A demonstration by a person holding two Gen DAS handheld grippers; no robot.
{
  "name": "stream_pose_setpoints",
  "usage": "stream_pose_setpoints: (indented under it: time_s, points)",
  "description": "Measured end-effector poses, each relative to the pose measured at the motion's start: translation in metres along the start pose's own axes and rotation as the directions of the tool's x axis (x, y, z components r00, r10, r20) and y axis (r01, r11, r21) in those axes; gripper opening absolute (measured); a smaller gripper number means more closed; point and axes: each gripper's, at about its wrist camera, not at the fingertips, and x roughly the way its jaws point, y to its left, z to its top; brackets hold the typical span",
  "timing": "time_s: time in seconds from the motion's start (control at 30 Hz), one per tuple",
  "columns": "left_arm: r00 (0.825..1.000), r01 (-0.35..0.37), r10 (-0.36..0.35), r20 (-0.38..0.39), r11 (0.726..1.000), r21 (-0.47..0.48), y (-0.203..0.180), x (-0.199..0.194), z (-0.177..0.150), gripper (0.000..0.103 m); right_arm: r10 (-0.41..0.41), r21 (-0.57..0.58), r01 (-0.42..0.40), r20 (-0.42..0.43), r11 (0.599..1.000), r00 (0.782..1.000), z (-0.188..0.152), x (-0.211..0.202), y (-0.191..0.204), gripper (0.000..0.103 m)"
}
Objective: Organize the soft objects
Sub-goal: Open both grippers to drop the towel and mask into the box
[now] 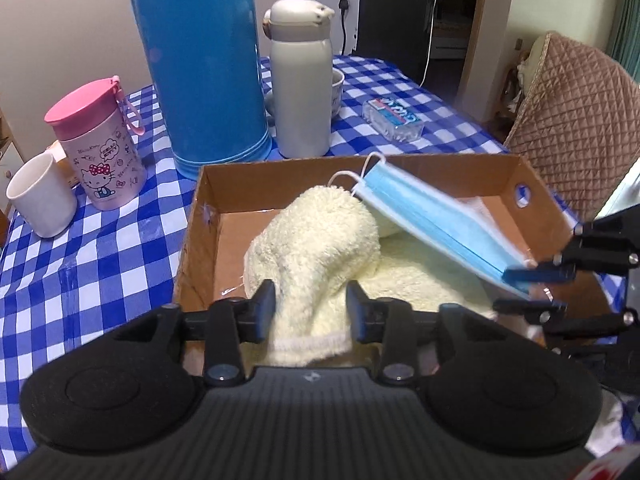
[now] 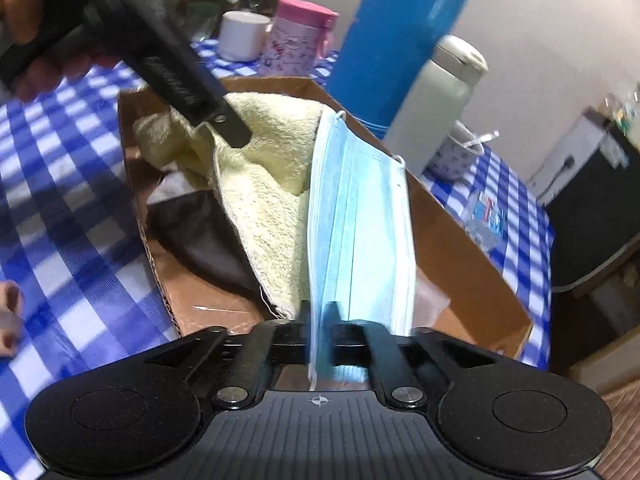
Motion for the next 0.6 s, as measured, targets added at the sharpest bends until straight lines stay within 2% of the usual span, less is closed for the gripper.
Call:
stream_pose_setpoints:
  time_s: [0.07,0.27,0.4,0.6]
  points:
    - [1.0,0.007,-0.007,0.007,1.0,-0.009,0.0,-0.008,-0.001,0.041,0.026,0.071,-0.028,0.029,0.997,0.999,-0.001,-0.01,-0.008,0.062]
    - [1.0,0.007,-0.006,0.018,1.0,-0.01,-0.001,-0.029,-0.004,0.044,0.052,0.203,-0.065,0.068,0.977,0.996,-0.003,-0.037,-0.016,0.063]
    - [1.0,0.007,-0.006,0.019,1.0,-0.016,-0.003,-0.043,-0.008,0.044,0.061,0.321,-0.091,0.104,0.943,0.993,-0.006,-0.058,-0.022,0.064]
    - [0.999,0.015,-0.014,0.048,1.0,-0.023,-0.009,-0.075,-0.015,0.044,0.046,0.429,-0.113,0.164,0.896,0.985,-0.009,-0.093,-0.024,0.065]
